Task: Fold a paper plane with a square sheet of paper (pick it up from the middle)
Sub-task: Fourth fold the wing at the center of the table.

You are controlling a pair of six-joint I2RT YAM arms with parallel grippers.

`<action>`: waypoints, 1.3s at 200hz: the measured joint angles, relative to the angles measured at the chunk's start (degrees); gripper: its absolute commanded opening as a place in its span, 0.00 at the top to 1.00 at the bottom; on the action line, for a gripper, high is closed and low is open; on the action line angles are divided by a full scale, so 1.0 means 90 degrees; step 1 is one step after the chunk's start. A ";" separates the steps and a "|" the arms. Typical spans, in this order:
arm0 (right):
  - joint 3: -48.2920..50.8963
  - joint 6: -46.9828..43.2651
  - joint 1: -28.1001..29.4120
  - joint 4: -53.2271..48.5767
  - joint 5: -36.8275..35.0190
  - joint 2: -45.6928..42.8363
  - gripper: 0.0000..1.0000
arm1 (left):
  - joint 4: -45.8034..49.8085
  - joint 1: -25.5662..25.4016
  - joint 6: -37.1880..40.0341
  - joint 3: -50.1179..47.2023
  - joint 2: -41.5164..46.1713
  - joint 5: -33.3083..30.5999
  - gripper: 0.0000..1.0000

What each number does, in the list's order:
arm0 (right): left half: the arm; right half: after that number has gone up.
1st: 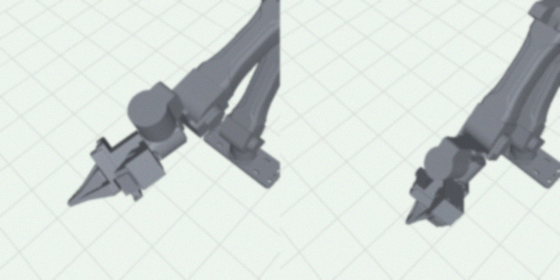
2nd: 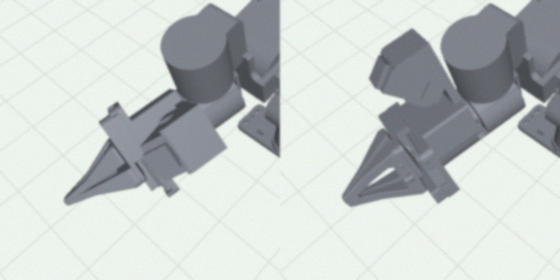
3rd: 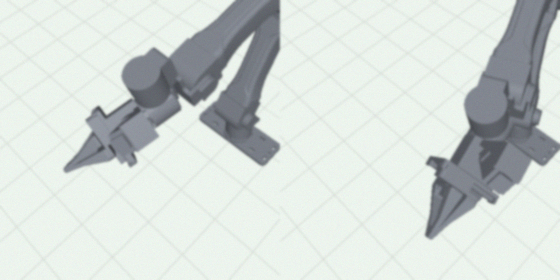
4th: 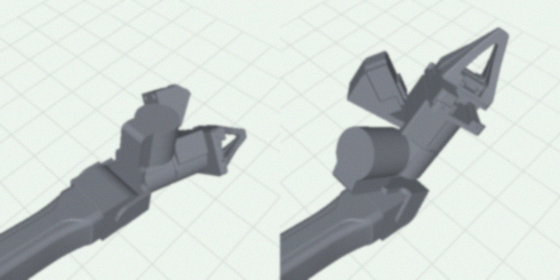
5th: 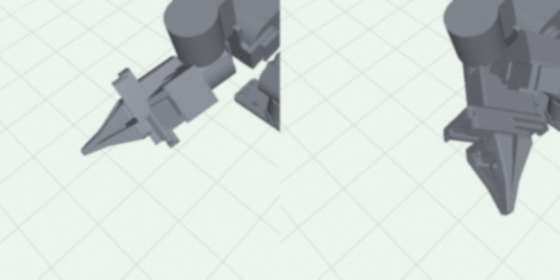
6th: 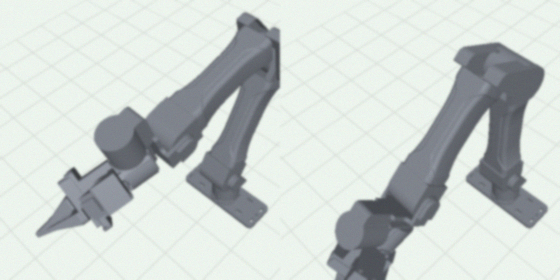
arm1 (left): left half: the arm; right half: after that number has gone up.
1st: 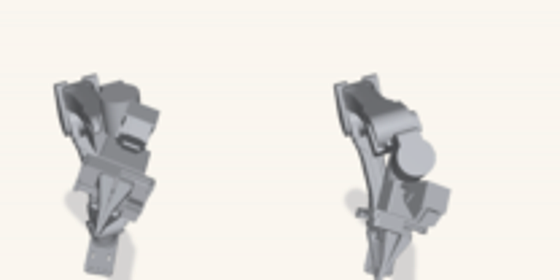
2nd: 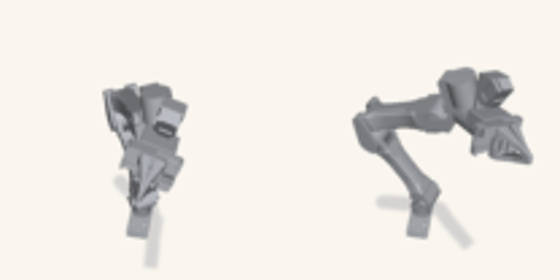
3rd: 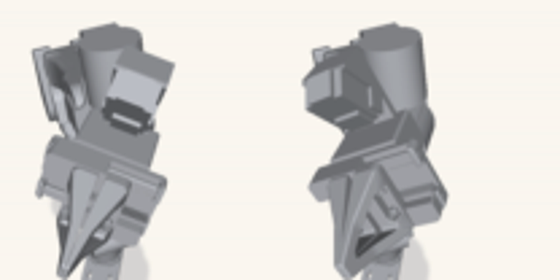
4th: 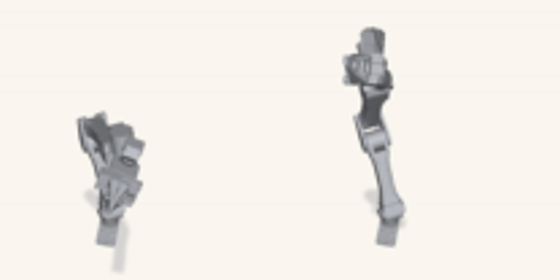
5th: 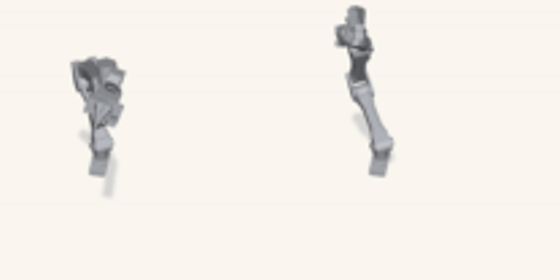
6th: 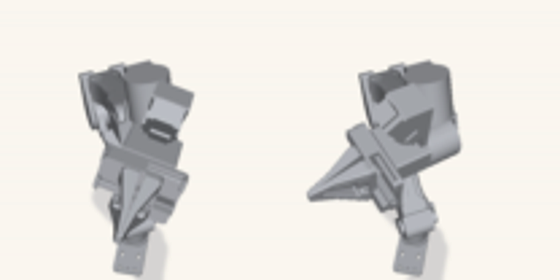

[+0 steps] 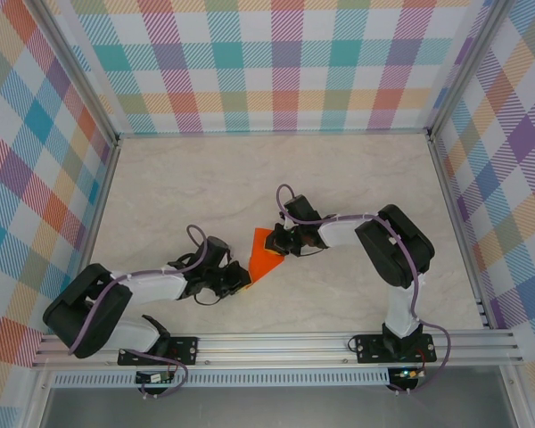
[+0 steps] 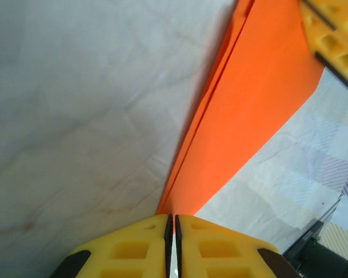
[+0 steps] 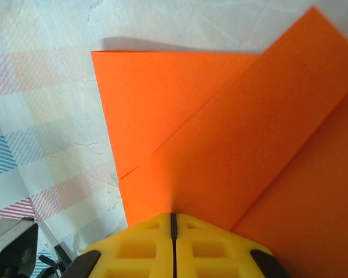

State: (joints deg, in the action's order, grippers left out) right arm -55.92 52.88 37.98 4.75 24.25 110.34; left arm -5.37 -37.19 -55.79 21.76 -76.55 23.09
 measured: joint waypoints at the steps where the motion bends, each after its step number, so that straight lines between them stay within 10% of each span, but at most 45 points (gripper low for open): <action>1: 0.0000 0.0000 0.0000 0.0000 0.0000 0.0000 0.93 | 0.0015 0.0000 0.0005 -0.0005 0.0015 0.0000 0.87; 115: -0.0444 -0.1540 0.0114 -0.0993 -0.0017 0.0007 0.89 | 0.2640 0.0279 0.0772 0.0741 0.1445 -0.0573 0.68; 177: -0.0566 -0.1506 0.0180 -0.2091 -0.0937 -0.1139 0.67 | 0.2749 0.0483 0.1751 0.2174 -0.0002 -0.0576 0.57; 260: 0.0935 0.0279 0.0158 -0.1625 -0.1348 -0.1851 0.63 | 0.2778 0.0488 0.2630 0.3092 -0.1574 -0.0347 0.53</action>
State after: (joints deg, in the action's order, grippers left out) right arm -47.51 55.40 39.40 -9.87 12.12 93.69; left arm 19.64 -32.80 -32.12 49.58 -90.72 19.97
